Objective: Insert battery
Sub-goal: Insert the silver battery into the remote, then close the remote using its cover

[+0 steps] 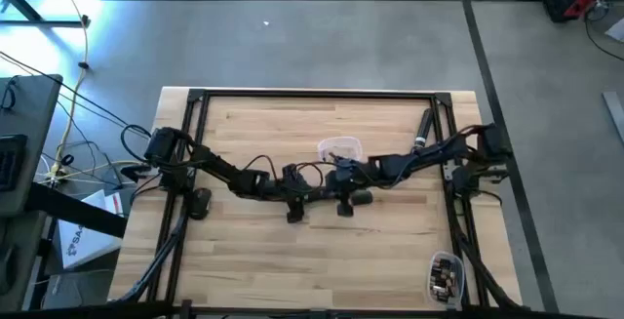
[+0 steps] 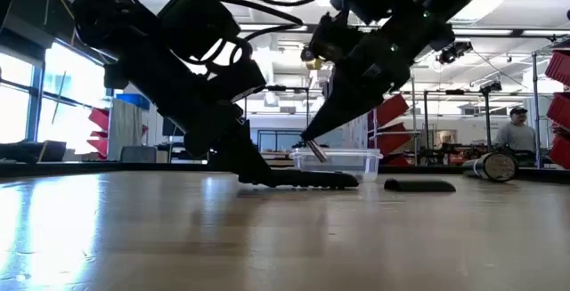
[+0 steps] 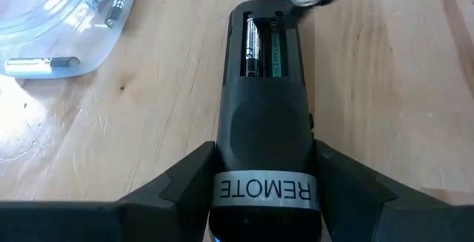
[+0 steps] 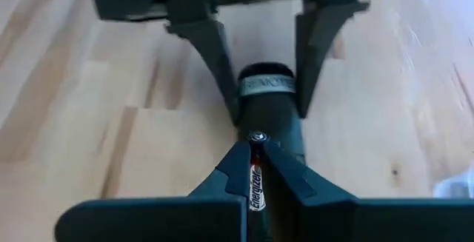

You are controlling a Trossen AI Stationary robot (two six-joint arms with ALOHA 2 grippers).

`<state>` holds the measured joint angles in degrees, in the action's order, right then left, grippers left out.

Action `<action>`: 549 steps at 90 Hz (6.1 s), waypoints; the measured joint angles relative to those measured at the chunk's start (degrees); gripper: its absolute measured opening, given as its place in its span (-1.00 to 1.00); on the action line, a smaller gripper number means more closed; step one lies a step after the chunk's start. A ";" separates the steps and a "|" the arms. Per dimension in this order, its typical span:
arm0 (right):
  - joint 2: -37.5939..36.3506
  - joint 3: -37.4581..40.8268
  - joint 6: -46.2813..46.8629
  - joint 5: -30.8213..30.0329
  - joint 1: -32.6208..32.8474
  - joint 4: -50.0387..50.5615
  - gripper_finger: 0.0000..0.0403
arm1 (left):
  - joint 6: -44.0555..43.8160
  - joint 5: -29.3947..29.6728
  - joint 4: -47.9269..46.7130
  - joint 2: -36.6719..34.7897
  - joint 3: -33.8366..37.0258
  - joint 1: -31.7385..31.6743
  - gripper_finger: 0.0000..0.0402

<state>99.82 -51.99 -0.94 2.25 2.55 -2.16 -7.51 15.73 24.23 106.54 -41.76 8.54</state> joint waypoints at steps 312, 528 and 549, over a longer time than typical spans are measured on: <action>-1.37 0.12 -0.23 -5.26 0.42 4.34 -1.00 | -1.42 -0.17 -0.90 0.00 -0.02 0.13 -0.09; -20.25 51.52 0.11 -12.64 8.80 -50.77 0.10 | -2.21 1.24 2.97 0.00 -0.02 0.10 -0.09; -7.96 50.08 0.42 -5.44 3.91 -61.67 0.10 | 0.12 -1.52 2.44 0.00 -0.02 0.48 -0.09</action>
<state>91.86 -1.91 -0.52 -3.19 6.46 -63.82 -7.39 14.20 26.67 106.54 -41.78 9.01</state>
